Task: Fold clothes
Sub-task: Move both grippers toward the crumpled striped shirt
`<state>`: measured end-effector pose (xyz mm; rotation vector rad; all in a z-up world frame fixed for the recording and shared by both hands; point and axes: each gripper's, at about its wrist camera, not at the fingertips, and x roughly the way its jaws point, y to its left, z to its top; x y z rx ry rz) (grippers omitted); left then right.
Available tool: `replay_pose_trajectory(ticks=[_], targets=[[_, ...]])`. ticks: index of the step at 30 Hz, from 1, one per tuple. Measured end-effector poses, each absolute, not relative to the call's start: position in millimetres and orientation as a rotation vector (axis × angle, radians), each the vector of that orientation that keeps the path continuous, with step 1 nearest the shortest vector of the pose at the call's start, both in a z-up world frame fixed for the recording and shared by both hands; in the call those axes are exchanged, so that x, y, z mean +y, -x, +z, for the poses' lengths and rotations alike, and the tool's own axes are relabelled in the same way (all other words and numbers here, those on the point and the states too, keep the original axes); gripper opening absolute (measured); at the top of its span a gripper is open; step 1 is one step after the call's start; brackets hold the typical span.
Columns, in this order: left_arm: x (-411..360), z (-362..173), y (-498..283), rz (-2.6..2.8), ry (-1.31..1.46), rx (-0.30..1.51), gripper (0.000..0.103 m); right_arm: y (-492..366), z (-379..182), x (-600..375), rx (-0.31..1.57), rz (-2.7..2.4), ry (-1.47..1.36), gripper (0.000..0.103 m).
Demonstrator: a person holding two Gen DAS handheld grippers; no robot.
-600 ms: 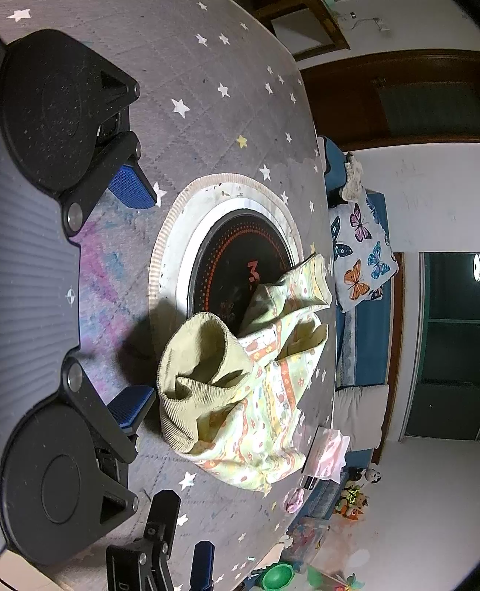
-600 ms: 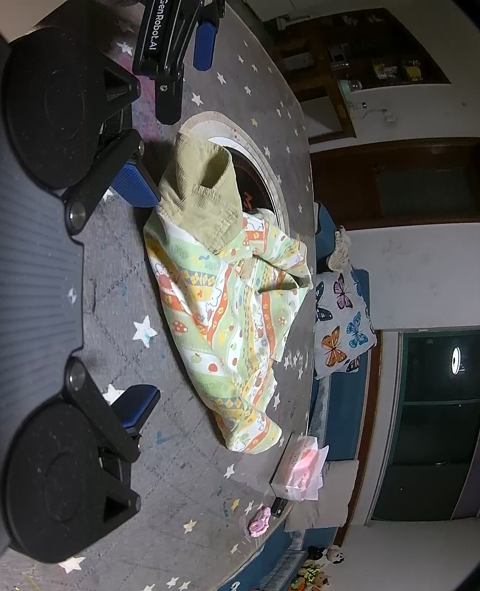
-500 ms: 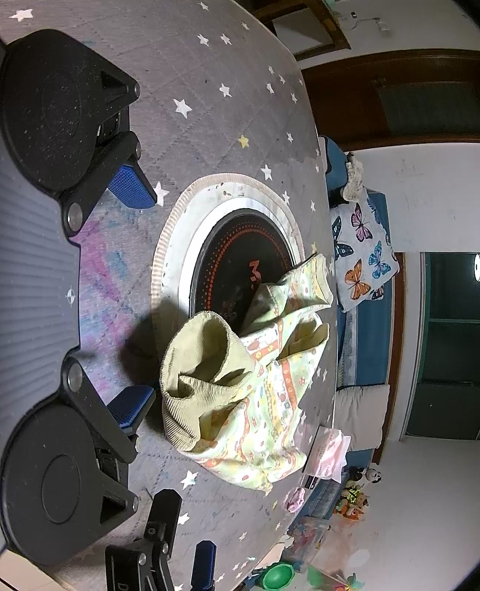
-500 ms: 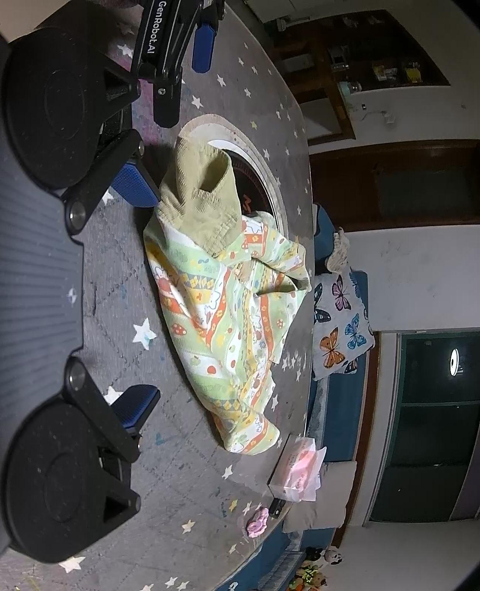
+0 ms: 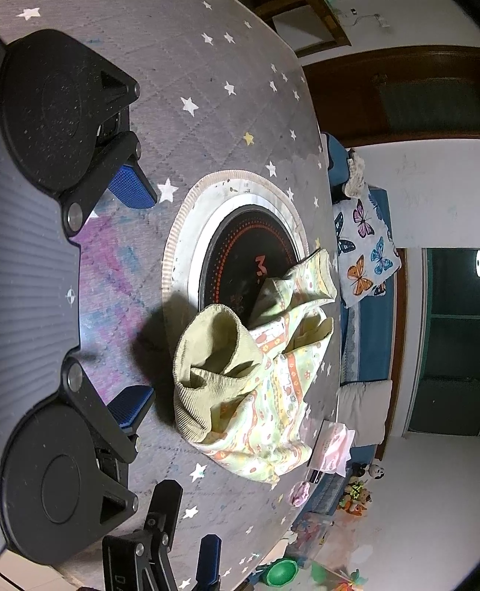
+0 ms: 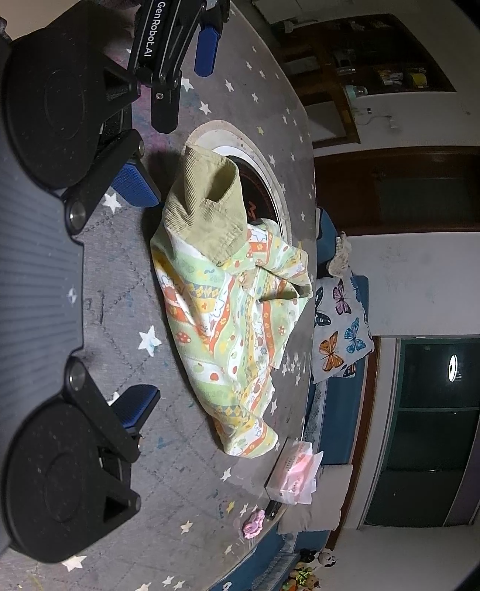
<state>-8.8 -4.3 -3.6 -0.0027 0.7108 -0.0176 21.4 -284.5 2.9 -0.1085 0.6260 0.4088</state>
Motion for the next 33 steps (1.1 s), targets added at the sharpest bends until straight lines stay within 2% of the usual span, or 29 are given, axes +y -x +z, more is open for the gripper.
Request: replay_pose_trajectory(ticks=[33], targets=[[8.7, 5.4, -20.3, 0.005, 0.001, 0.727, 0.103, -53.0, -0.6, -278.1, 0.654, 0.412, 0.120, 0.103]])
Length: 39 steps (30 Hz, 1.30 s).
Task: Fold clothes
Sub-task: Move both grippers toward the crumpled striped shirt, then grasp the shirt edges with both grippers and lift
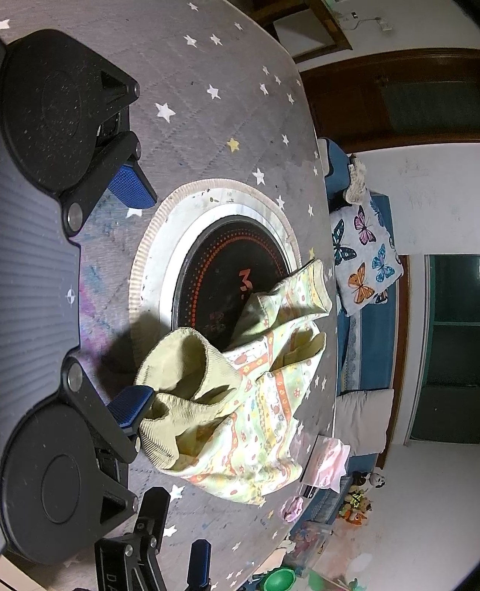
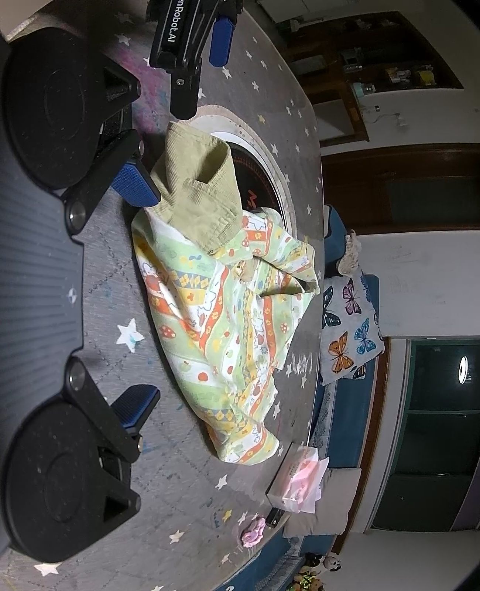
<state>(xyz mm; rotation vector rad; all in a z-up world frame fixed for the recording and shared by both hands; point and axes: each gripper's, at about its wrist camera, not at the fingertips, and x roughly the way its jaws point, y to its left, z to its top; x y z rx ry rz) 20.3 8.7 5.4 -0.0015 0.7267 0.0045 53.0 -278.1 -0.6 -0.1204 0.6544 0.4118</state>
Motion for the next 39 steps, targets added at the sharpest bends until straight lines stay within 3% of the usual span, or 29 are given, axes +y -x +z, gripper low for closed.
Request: replay_pose_trajectory(ticks=[23, 39], targets=[[13.5, 5.8, -36.3, 0.010, -0.004, 0.740, 0.103, -66.8, -2.4, -271.8, 0.668, 0.417, 0.131, 0.103], [12.1, 40.6, -96.1, -0.008, -0.057, 0.633, 0.103, -115.9, 15.1, -279.8, 0.673, 0.421, 0.112, 0.103]])
